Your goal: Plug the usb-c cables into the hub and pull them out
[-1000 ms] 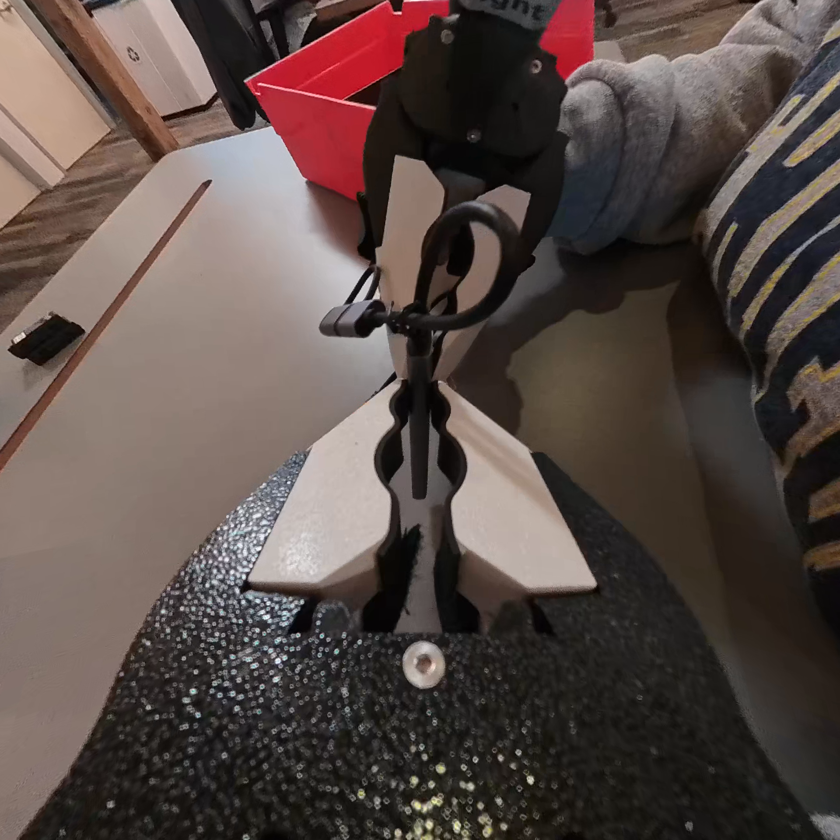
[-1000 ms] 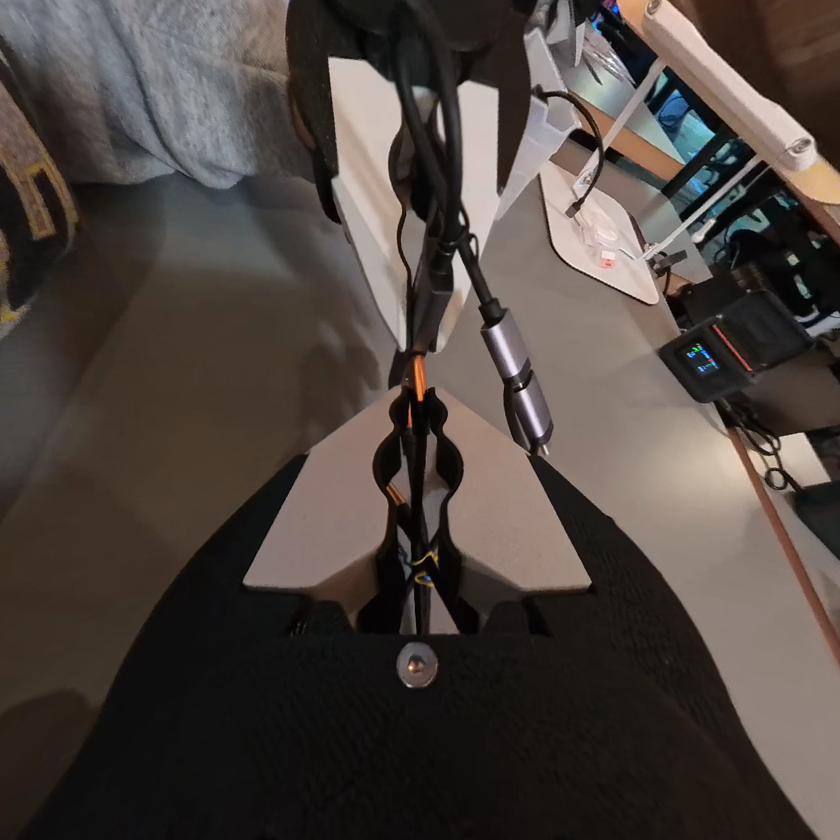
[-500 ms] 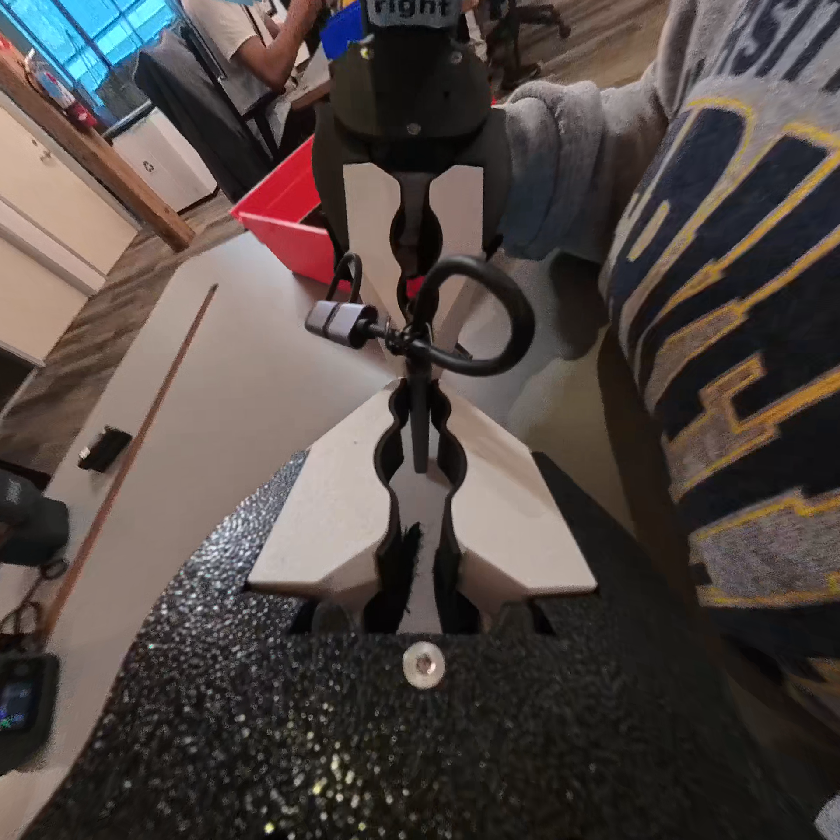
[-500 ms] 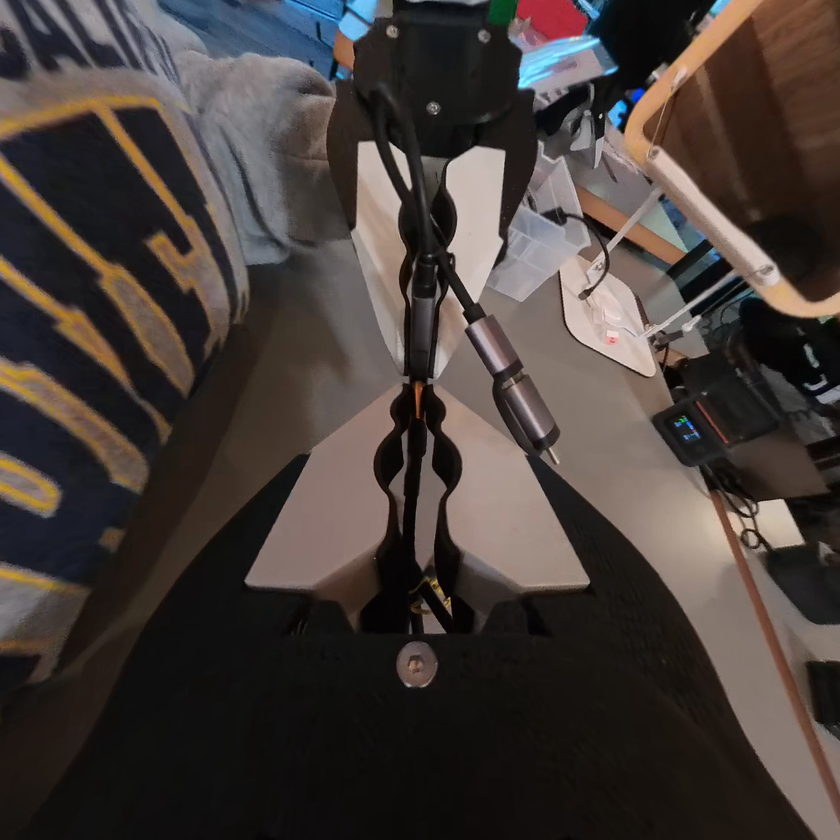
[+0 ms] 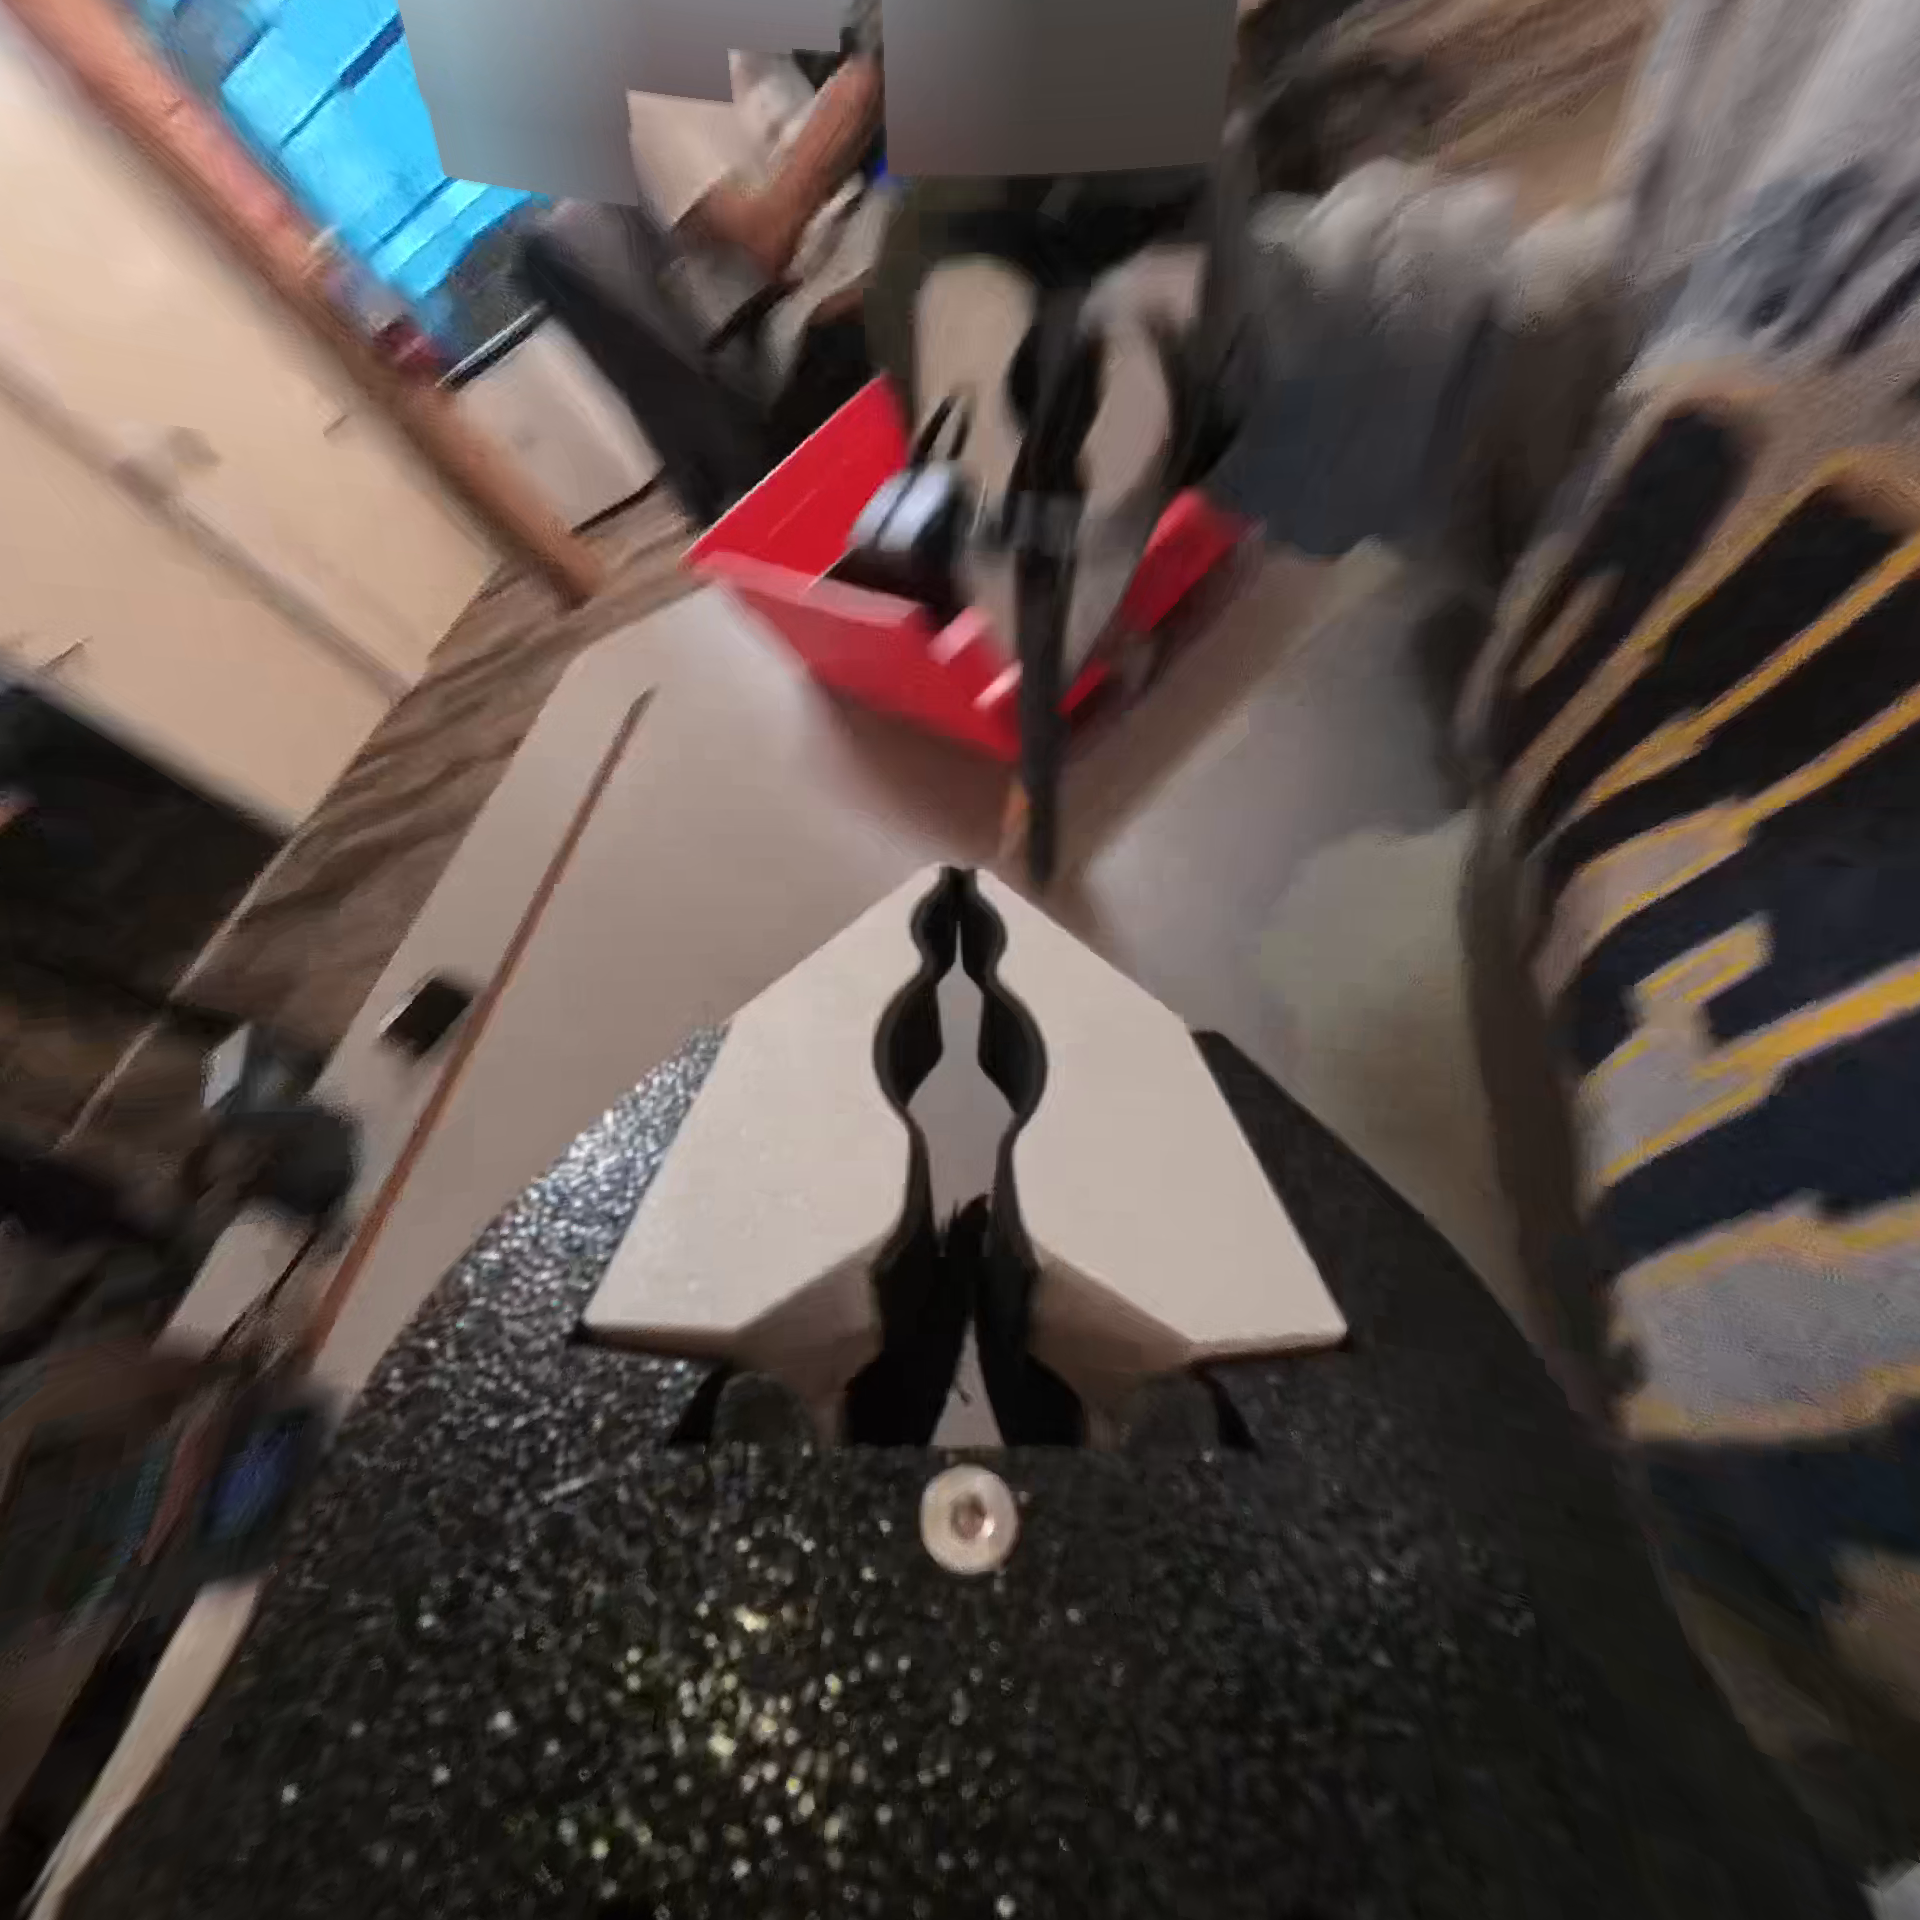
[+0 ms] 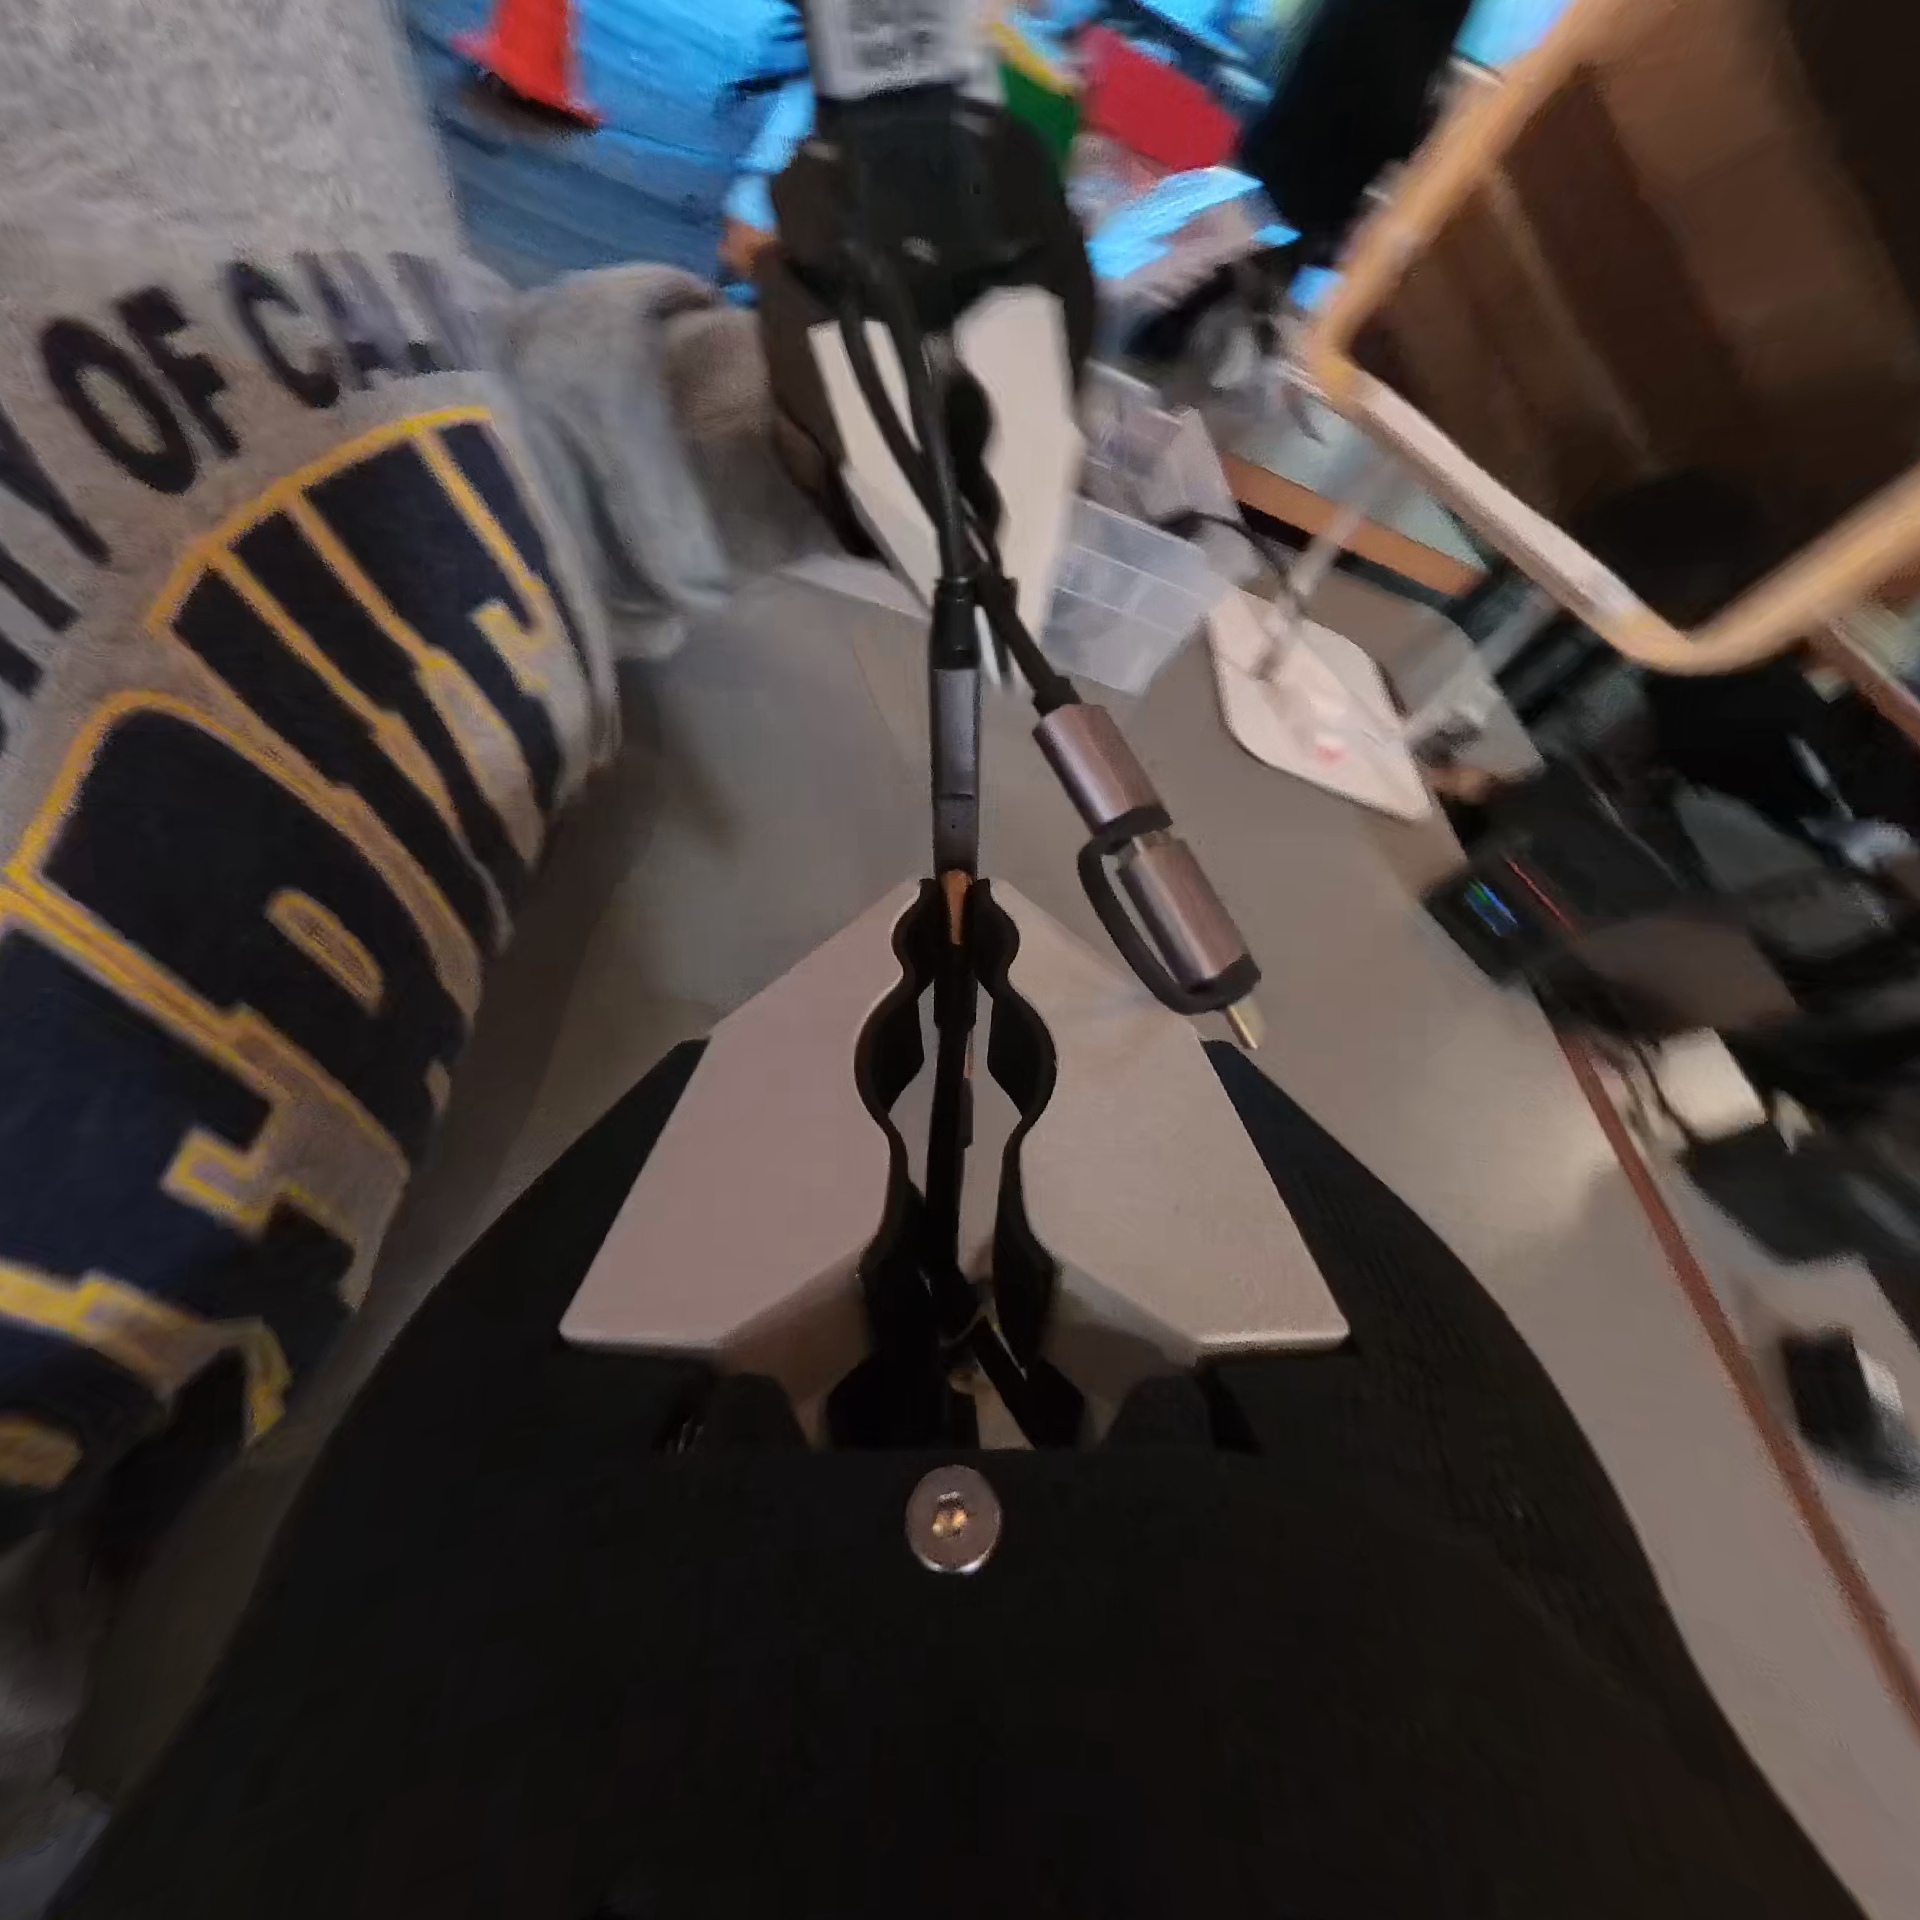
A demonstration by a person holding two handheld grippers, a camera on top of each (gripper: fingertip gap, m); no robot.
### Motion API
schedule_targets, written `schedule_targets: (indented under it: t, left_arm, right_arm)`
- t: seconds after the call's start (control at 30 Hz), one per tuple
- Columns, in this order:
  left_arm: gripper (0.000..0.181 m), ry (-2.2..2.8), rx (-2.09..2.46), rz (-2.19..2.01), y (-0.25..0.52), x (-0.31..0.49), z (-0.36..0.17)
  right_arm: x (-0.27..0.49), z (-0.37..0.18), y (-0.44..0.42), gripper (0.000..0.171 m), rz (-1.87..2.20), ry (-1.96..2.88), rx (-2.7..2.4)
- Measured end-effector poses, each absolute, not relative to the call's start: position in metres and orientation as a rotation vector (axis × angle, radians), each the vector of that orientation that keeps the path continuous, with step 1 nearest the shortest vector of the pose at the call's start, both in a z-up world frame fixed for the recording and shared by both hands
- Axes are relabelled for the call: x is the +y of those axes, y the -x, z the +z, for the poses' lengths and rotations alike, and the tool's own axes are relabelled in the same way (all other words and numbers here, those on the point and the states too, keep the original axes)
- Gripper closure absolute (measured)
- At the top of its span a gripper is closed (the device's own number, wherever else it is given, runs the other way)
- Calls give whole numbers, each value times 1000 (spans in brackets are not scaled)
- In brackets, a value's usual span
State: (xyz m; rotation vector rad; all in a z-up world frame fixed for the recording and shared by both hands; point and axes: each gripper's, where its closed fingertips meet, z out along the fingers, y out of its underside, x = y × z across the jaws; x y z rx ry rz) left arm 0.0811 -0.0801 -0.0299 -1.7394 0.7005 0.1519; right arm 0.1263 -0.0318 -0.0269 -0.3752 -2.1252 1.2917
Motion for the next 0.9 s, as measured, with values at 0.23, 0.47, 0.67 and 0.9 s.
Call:
schedule_targets:
  t: [0.23, 0.47, 0.67, 0.9]
  left_arm:
    - [181, 1744, 526, -11, -68, -85, -29]
    - [181, 1828, 507, -126, -89, -38, -50]
    - [175, 1801, 524, -228, -95, -35, -46]
    - [118, 1794, 565, -418, -106, -45, -50]
  right_arm:
    - [4, -16, -121, 167, 1291, 514, -2004]
    - [-36, -37, -104, 167, 1346, 425, -2101]
    - [-47, -34, -107, 167, 1407, 371, -2108]
    - [-40, -37, -101, 167, 1402, 420, -2092]
